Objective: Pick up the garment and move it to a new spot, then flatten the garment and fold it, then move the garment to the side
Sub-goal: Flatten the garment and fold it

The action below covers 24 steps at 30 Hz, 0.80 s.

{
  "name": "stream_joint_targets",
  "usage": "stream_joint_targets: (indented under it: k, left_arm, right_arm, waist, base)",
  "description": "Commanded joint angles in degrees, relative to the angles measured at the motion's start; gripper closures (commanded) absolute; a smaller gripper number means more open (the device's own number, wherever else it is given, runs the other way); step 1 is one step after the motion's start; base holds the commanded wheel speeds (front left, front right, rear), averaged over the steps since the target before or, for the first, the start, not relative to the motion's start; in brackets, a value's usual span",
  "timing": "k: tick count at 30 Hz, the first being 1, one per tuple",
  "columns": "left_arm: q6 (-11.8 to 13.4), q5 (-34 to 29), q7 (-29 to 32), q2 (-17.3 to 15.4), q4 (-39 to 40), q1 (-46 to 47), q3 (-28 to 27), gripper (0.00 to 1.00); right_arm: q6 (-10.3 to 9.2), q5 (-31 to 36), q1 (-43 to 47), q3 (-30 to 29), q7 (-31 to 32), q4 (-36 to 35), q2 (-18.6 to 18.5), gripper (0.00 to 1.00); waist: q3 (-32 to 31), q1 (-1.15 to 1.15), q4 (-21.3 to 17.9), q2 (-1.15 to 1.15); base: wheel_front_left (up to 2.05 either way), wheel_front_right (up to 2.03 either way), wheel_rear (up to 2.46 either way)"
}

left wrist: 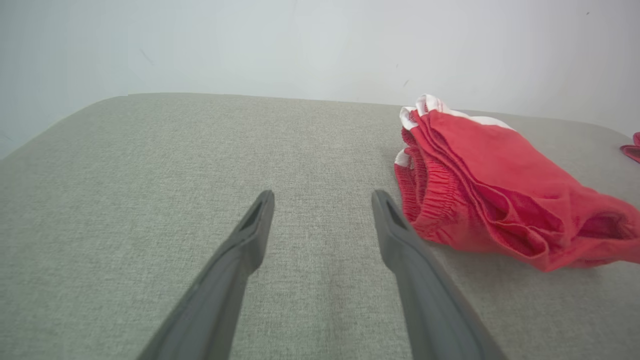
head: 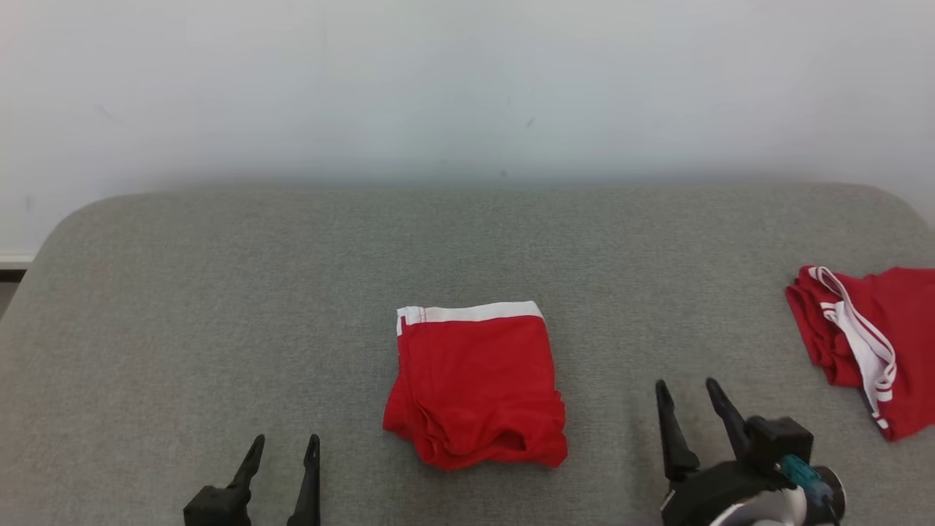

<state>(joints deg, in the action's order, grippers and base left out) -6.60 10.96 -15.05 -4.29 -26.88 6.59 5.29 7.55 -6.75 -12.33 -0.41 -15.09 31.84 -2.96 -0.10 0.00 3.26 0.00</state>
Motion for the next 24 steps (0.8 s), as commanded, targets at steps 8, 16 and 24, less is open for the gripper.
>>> stream_joint_targets:
  k: [8, 16, 24]
  left_arm:
    - [0.1, -3.2, -0.1, 0.5, 2.2, -3.5, -2.8, 0.00]
    - [0.9, -4.5, -0.1, 1.1, 5.2, -7.2, -5.3, 0.00]
    - [0.9, -5.2, -0.1, 1.3, 6.4, -9.3, -6.6, 0.00]
  right_arm:
    - [-0.17, 0.1, 4.9, -2.8, -0.1, -2.8, 0.1, 0.00]
    - [-0.17, -1.5, 8.2, -2.1, 0.0, -4.4, 0.1, 0.00]
    - [-0.17, -2.2, 9.4, 0.2, -0.1, -4.8, 0.1, 0.00]
  waist:
    - [-1.5, 0.00, -2.9, 0.00]
    - [-3.0, 0.00, -4.2, 0.00]
    - [-3.1, 0.00, -4.6, 0.00]
  base:
    - [0.00, 0.00, 0.00]
    - [0.00, 0.00, 0.00]
    - [0.00, 0.00, 0.00]
